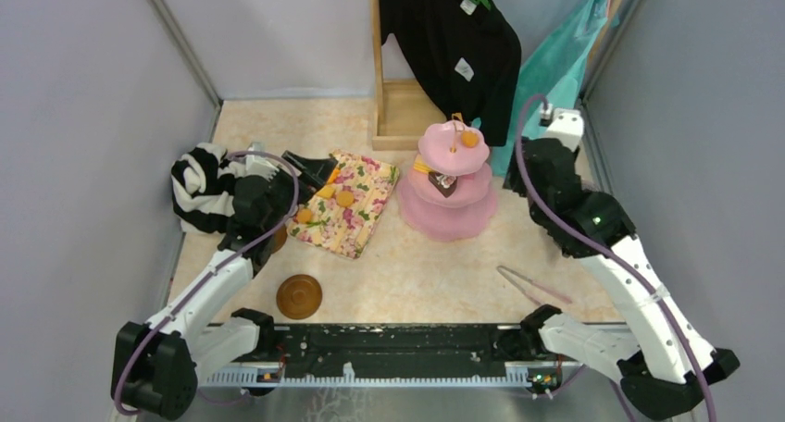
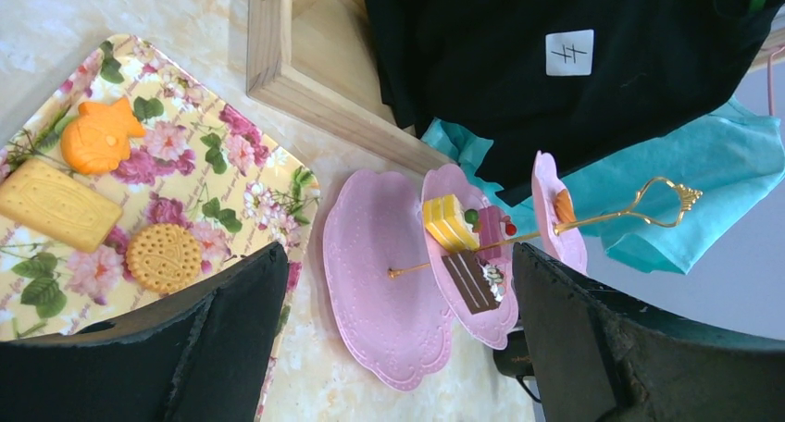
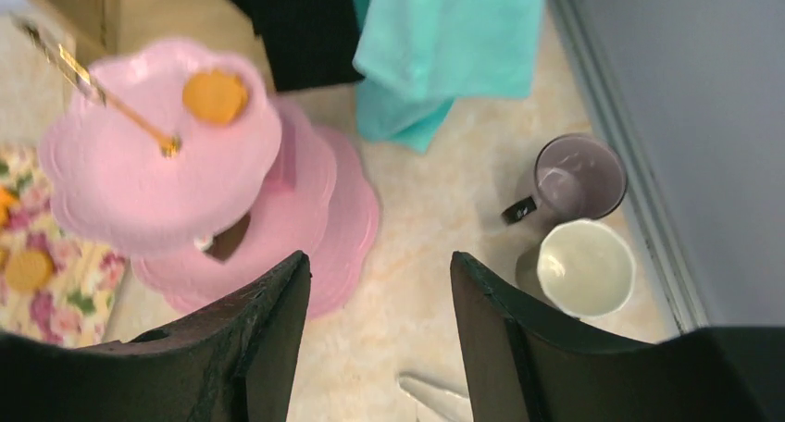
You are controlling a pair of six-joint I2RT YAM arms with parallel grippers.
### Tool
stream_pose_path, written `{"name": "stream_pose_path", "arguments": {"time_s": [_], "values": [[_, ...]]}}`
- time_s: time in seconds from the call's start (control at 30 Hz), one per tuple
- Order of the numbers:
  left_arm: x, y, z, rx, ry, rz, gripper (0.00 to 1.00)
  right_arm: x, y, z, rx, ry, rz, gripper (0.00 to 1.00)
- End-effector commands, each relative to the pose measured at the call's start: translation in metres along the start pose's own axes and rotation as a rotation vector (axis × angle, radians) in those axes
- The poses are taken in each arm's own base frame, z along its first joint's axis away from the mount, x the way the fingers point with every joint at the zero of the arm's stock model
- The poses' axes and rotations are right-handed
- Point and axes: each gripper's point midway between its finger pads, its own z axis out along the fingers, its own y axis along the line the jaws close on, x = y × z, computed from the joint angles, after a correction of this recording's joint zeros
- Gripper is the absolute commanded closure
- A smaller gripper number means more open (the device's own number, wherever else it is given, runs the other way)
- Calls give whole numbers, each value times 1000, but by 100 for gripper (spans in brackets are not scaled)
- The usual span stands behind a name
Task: Serve the afternoon tea
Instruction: Pick up the clamp from the center of the board.
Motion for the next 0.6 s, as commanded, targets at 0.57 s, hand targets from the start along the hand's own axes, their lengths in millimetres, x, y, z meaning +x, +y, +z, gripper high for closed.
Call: {"name": "stream_pose_path", "arguments": {"time_s": [0.57], "values": [[18, 6, -1, 45, 25, -26, 5, 202, 23, -2, -36, 501, 12, 65]]}}
